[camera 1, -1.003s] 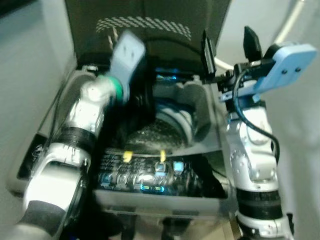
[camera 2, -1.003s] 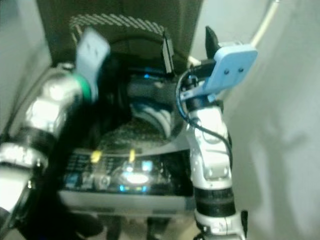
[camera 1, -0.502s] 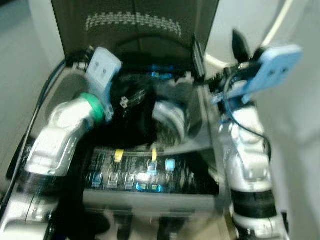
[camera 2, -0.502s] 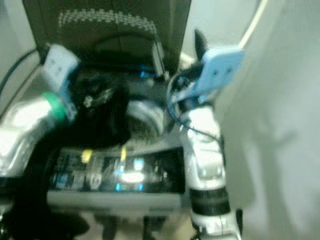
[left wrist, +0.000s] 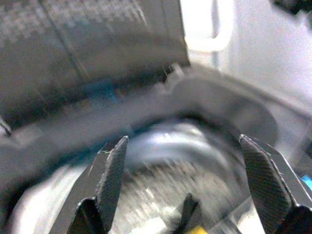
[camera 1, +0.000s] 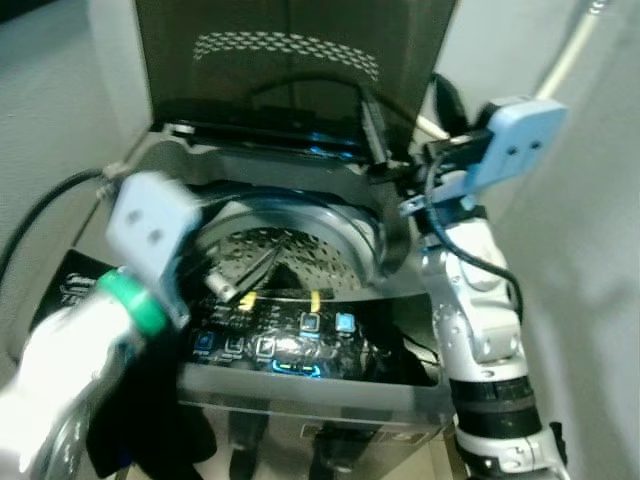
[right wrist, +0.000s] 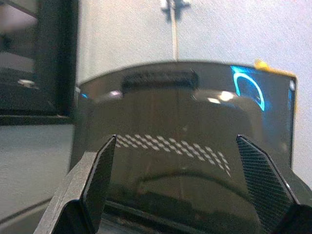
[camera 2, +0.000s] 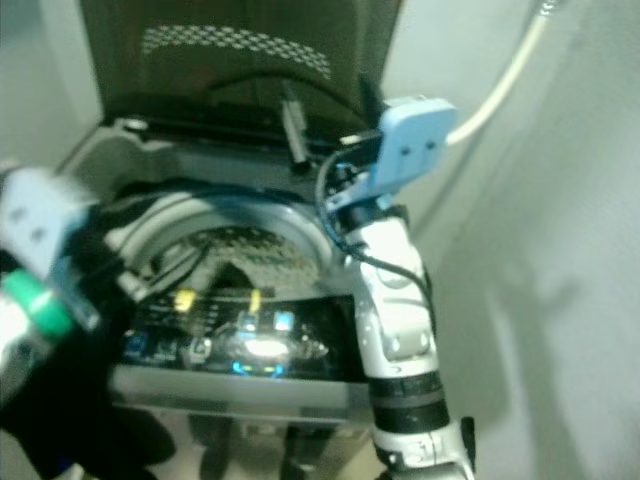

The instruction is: Clothes washing

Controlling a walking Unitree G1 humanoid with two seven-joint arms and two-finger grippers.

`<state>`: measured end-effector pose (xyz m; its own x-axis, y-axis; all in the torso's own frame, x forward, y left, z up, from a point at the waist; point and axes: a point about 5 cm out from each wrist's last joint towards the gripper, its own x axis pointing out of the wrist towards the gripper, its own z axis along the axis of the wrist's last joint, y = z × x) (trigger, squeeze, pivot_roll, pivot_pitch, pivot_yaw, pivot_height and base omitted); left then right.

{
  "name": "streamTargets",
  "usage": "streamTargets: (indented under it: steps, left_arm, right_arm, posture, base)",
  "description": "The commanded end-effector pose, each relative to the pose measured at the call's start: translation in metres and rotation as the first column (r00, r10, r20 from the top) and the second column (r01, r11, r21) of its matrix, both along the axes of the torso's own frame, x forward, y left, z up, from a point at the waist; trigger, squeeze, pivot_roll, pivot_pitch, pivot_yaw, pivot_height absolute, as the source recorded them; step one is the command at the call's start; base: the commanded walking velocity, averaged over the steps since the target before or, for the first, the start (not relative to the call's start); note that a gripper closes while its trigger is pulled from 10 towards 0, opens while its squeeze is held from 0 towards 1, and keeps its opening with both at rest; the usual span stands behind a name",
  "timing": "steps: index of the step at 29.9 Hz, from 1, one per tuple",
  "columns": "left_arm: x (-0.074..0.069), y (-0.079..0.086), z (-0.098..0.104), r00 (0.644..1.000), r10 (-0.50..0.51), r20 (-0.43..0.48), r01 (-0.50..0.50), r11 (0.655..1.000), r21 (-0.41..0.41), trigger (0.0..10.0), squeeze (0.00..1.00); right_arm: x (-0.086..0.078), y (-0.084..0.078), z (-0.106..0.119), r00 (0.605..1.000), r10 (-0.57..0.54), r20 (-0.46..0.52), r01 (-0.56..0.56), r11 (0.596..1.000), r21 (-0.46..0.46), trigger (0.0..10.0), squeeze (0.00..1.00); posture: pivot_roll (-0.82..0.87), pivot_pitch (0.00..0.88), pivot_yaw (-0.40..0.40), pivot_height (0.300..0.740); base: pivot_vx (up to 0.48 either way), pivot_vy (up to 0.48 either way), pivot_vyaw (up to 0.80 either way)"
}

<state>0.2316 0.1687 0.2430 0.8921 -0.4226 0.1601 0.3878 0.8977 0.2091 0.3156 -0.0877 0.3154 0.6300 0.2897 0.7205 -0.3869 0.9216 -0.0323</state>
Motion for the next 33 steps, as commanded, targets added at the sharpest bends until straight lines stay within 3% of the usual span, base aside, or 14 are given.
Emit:
streamTargets:
  steps: [1, 3, 6, 8, 10, 13, 19, 22, 23, 24, 25, 26, 27, 33]
  left_arm:
    - [-0.004, 0.022, -0.029, 0.96, 0.232, -0.156, -0.233, 0.972, 0.016, 10.0, 0.0]
    - [-0.004, 0.03, -0.033, 0.937, 0.291, -0.191, -0.293, 0.956, 0.019, 10.0, 0.0]
    - [-0.004, 0.03, -0.033, 0.937, 0.291, -0.191, -0.293, 0.956, 0.019, 10.0, 0.0]
    - [-0.005, 0.042, -0.04, 0.898, 0.351, -0.267, -0.363, 0.932, 0.005, 10.0, 0.0]
    - [-0.006, 0.044, -0.043, 0.888, 0.358, -0.29, -0.376, 0.927, -0.008, 10.0, 0.0]
    - [-0.008, 0.046, -0.045, 0.879, 0.373, -0.297, -0.391, 0.92, -0.003, 10.0, 0.0]
    - [-0.01, 0.053, -0.052, 0.832, 0.486, -0.268, -0.5, 0.866, 0.019, 10.0, 0.0]
    - [-0.007, 0.049, -0.053, 0.818, 0.454, -0.354, -0.518, 0.848, -0.109, 9.9, 0.0]
    - [-0.007, 0.049, -0.053, 0.818, 0.454, -0.354, -0.518, 0.848, -0.109, 9.9, 0.0]
    - [-0.006, 0.048, -0.054, 0.815, 0.441, -0.376, -0.518, 0.846, -0.129, 8.8, 0.0]
    - [-0.006, 0.047, -0.054, 0.812, 0.439, -0.384, -0.515, 0.849, -0.118, 4.6, 0.0]
    - [-0.006, 0.047, -0.054, 0.812, 0.439, -0.384, -0.515, 0.849, -0.118, 4.6, 0.0]
    - [-0.006, 0.047, -0.056, 0.804, 0.449, -0.39, -0.515, 0.853, -0.078, 0.7, 0.0]
    - [-0.005, 0.046, -0.057, 0.804, 0.454, -0.383, -0.502, 0.864, -0.03, 0.0, 0.0]
  right_arm:
    - [0.005, 0.001, -0.014, 0.999, 0.01, -0.044, -0.011, 1.0, -0.016, 10.0, 0.0]
    - [0.006, 0.002, -0.017, 0.998, 0.01, -0.054, -0.011, 1.0, -0.019, 10.0, 0.0]
    - [0.006, 0.002, -0.017, 0.998, 0.01, -0.054, -0.011, 1.0, -0.019, 10.0, 0.0]
    - [0.006, 0.002, -0.02, 0.998, 0.006, -0.066, -0.008, 1.0, -0.023, 10.0, 0.0]
    - [0.006, 0.001, -0.021, 0.998, 0.004, -0.069, -0.006, 1.0, -0.024, 10.0, 0.0]
    - [0.006, 0.0, -0.022, 0.997, 0.0, -0.071, -0.002, 1.0, -0.025, 10.0, 0.0]
    - [0.007, -0.002, -0.025, 0.997, -0.009, -0.078, 0.007, 1.0, -0.025, 10.0, 0.0]
    - [0.008, -0.001, -0.025, 0.997, -0.005, -0.076, 0.003, 1.0, -0.023, 10.0, 0.0]
    - [0.008, -0.001, -0.025, 0.997, -0.005, -0.076, 0.003, 1.0, -0.023, 10.0, 0.0]
    - [0.008, -0.001, -0.024, 0.997, -0.003, -0.074, 0.001, 1.0, -0.023, 10.0, 0.0]
    - [0.008, -0.001, -0.024, 0.997, -0.003, -0.072, 0.001, 1.0, -0.024, 10.0, 0.0]
    - [0.008, -0.001, -0.024, 0.997, -0.003, -0.072, 0.001, 1.0, -0.024, 10.0, 0.0]
    - [0.008, -0.001, -0.024, 0.997, -0.004, -0.071, 0.003, 1.0, -0.024, 10.0, 0.0]
    - [0.008, -0.001, -0.025, 0.997, -0.008, -0.071, 0.007, 1.0, -0.023, 10.0, 0.0]
  posture:
    - [0.18, 0.123, -0.069, 0.74]
    - [0.18, 0.128, -0.069, 0.74]
    - [0.18, 0.128, -0.069, 0.74]
    - [0.16, 0.132, -0.058, 0.74]
    - [0.16, 0.132, -0.058, 0.74]
    - [0.16, 0.132, -0.054, 0.74]
    - [0.16, 0.132, -0.054, 0.74]
    - [0.16, 0.133, -0.056, 0.74]
    - [0.16, 0.133, -0.056, 0.74]
    - [0.16, 0.133, -0.056, 0.74]
    - [0.16, 0.133, -0.056, 0.74]
    - [0.16, 0.133, -0.056, 0.74]
    - [0.16, 0.133, -0.056, 0.74]
    - [0.16, 0.133, -0.053, 0.74]
  base:
    - [0.0, 0.0, 0.0]
    - [0.0, 0.0, 0.0]
    - [0.0, 0.0, 0.0]
    - [0.0, 0.0, 0.0]
    - [0.0, 0.0, 0.0]
    - [0.0, 0.0, 0.0]
    - [0.0, 0.0, 0.0]
    - [0.0, 0.0, 0.0]
    - [0.0, 0.0, 0.0]
    - [0.0, 0.0, 0.0]
    - [0.0, 0.0, 0.0]
    - [0.0, 0.0, 0.0]
    - [0.0, 0.0, 0.0]
    - [0.0, 0.0, 0.0]
